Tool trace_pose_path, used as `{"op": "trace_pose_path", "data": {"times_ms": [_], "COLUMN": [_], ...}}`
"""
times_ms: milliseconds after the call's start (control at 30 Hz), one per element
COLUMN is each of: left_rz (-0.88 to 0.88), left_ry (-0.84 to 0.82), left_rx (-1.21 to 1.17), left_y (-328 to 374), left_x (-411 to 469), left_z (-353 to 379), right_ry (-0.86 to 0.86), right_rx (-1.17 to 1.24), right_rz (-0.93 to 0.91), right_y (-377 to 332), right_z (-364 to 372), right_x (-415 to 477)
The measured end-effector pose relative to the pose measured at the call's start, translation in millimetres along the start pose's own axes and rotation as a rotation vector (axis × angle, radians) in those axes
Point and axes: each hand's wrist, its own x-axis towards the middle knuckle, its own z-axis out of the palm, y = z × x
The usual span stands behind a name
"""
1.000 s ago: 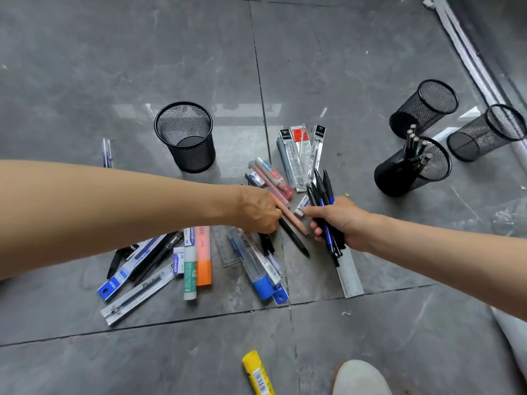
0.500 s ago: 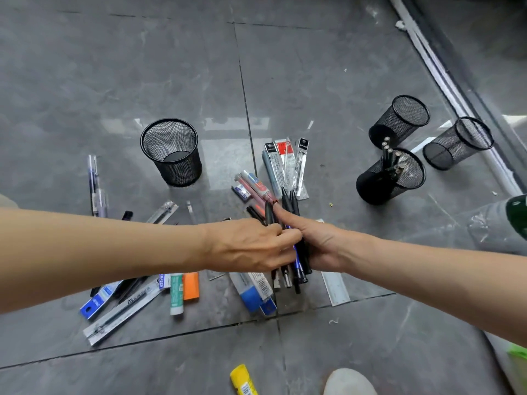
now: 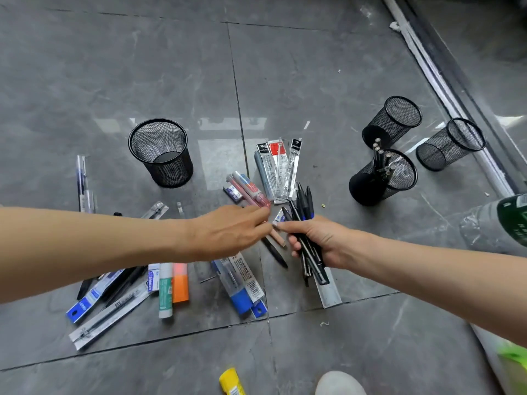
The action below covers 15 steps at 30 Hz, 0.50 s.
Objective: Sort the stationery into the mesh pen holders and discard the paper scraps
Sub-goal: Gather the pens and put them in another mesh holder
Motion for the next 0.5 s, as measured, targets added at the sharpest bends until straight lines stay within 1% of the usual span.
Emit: {"op": "trace_pose_path", "data": {"times_ms": [67, 167, 267, 367, 400, 433, 467, 500], "left_rz": [-0.02, -0.095, -0.076, -0.016, -0.02, -0.062, -0.141, -0.281], "left_ry": [-0.113, -0.27, -0.321, -0.454, -0.459, -0.466, -0.45, -0.438], "left_rx": [0.097, 0.12, 0.175, 0.189, 0.18, 0.176, 0.143, 0.065], "left_y": [-13.2, -11.7, -4.9, 4.0, 4.3, 3.9, 1.5, 1.2], "left_x": [-3.5, 0.3, 13.9, 29.3, 30.8, 30.3, 28.3, 24.0], "left_z": [9.5, 14.5, 18.6, 9.0, 8.1, 5.0, 3.8, -1.4], "right_ry": [0.038, 0.042, 0.042, 0.046, 0.05, 0.049, 0.046, 0.043], "right_rx": [-0.022, -0.012, -0.004, 0.012, 0.027, 0.048, 0.076, 0.111], "right_rz": [0.017, 0.038, 0.046, 0.058, 0.065, 0.067, 0.059, 0.052], "right_y": [-0.9, 0.6, 0.4, 0.0, -0.5, -1.8, -2.5, -4.3], "right_z": [-5.0, -9.6, -11.4, -11.9, -10.9, -9.5, -8.7, -6.6], "right_x": [-1.4, -2.6, -3.9, -3.9, -3.3, -3.5, -2.2, -1.9]}}
